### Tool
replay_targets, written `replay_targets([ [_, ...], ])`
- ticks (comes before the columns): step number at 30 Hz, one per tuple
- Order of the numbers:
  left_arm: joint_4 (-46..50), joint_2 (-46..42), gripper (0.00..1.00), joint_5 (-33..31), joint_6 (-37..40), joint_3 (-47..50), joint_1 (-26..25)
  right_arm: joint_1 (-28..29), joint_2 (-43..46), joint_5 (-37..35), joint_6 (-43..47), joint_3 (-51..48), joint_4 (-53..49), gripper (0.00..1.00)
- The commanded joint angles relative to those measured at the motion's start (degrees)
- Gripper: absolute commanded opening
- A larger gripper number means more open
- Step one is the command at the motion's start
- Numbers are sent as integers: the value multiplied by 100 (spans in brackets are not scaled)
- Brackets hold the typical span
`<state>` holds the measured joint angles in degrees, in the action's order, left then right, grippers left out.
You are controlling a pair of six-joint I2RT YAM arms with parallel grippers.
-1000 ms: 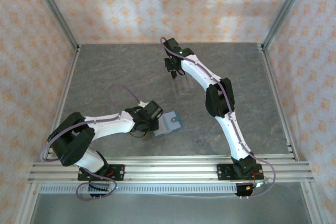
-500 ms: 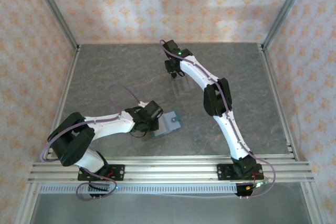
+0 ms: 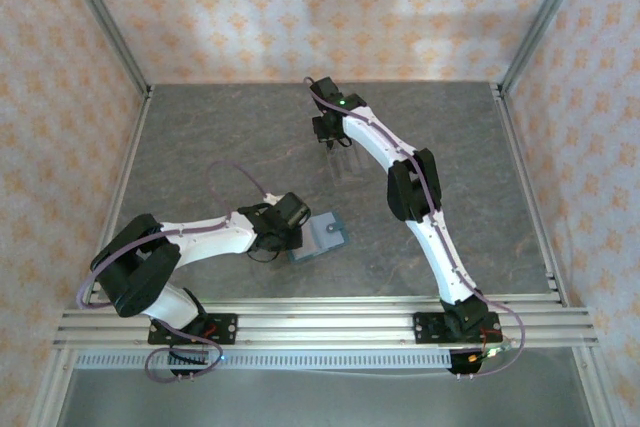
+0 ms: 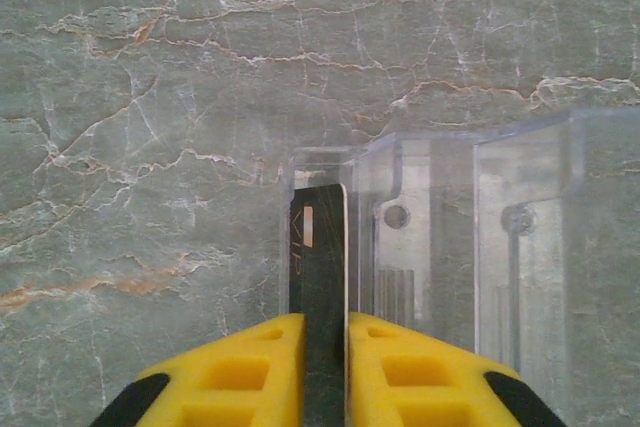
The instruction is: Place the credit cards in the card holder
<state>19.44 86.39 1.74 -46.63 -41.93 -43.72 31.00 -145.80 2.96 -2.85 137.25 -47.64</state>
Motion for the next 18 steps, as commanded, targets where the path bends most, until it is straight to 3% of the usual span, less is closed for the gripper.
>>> replay_targets([
  [1,553,176,33,58,-56,299,39,-33,-19,53,55,162,-132,15],
  [10,552,159,33,50,-42,326,39,-33,-11,-8,102,235,-158,0],
  [18,518,83,33,103,167,301,48,-33,374,-111,184,413,-224,0],
])
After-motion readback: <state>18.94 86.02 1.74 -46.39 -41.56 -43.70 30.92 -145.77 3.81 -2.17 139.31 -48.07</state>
